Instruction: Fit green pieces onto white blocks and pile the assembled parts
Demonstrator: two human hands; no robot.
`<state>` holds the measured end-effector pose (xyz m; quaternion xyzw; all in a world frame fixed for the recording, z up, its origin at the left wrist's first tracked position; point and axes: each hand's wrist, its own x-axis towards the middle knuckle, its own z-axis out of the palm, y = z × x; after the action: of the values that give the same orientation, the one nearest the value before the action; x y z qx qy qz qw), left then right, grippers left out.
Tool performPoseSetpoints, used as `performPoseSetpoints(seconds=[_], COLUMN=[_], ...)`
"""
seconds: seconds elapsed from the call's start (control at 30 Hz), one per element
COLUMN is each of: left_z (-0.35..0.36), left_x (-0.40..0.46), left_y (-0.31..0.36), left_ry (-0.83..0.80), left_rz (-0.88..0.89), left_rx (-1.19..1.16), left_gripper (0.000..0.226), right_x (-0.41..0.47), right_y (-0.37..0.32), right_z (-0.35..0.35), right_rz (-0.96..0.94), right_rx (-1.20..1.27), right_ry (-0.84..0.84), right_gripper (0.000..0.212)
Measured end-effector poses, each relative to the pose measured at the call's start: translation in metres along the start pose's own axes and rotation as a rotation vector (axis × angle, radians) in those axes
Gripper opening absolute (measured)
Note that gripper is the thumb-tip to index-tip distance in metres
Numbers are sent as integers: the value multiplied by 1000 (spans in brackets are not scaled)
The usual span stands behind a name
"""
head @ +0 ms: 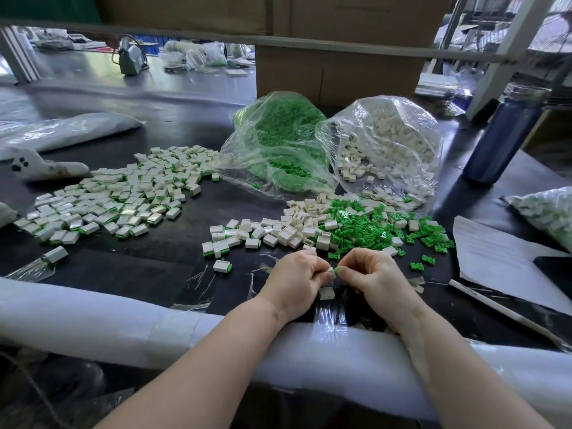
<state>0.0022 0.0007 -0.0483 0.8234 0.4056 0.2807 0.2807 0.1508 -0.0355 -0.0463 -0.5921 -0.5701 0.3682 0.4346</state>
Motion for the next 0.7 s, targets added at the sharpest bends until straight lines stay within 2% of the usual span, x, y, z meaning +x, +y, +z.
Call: performPoseSetpoints(seconds=[0.1, 0.23, 0.37, 0.57, 0.7], left_z=[0, -1, -1, -1, 0], left_x=[0, 1, 2, 0, 0], left_y=[-1, 1, 2, 1, 0], left_ry=[28, 75, 79, 26, -21], left_rz=[-12, -109, -152, -109, -47], left_rx=[-56, -305, -391, -287, -140], left_gripper=[17, 15, 14, 14, 15], right_x=[0, 0, 1, 0, 0], right_y=[-1, -3, -3, -2, -2], right_z=[2, 6, 6, 5, 3], right_rz=[-6, -6, -22, -8, 1], right_rx=[34, 181, 203, 93, 13], right_ry=[26, 103, 123, 87, 42], right_gripper=[22, 18, 14, 25, 22])
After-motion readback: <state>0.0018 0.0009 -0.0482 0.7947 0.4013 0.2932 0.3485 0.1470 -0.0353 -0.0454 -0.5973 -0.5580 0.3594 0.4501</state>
